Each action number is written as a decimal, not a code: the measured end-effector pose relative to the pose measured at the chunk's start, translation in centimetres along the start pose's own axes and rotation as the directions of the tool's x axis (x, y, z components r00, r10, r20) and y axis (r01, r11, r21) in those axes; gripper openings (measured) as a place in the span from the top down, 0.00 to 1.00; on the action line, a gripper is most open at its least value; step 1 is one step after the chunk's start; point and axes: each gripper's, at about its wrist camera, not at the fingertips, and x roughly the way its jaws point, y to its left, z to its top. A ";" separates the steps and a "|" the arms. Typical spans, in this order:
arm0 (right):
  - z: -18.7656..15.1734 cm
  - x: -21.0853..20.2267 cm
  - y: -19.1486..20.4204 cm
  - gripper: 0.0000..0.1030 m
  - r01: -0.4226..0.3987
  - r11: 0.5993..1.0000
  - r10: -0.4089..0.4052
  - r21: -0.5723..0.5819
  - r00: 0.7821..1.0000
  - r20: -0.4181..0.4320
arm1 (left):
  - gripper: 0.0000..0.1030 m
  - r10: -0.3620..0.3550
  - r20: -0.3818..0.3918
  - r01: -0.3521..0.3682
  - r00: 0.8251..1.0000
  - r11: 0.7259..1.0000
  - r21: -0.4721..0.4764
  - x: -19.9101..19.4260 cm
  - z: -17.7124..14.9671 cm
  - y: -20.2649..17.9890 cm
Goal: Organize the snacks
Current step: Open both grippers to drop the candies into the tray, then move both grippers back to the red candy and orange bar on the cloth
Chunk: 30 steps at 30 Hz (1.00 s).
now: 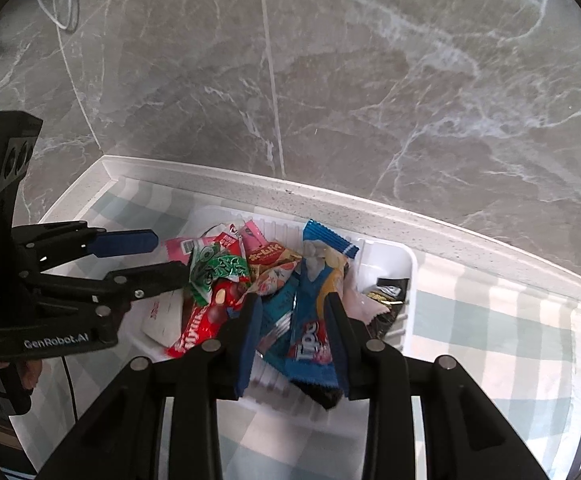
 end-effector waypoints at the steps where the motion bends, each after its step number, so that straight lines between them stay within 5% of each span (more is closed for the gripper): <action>1: -0.3 -0.6 0.1 0.65 0.007 1.000 -0.006 -0.006 1.000 0.007 | 0.52 -0.001 0.005 0.001 1.000 1.000 0.001 -0.6 -0.4 -0.2; 30: -12.7 -9.9 4.4 0.61 0.042 0.992 -0.041 -0.119 0.999 0.011 | 0.50 -0.046 -0.022 0.046 0.999 0.999 0.020 -9.8 -13.9 -7.0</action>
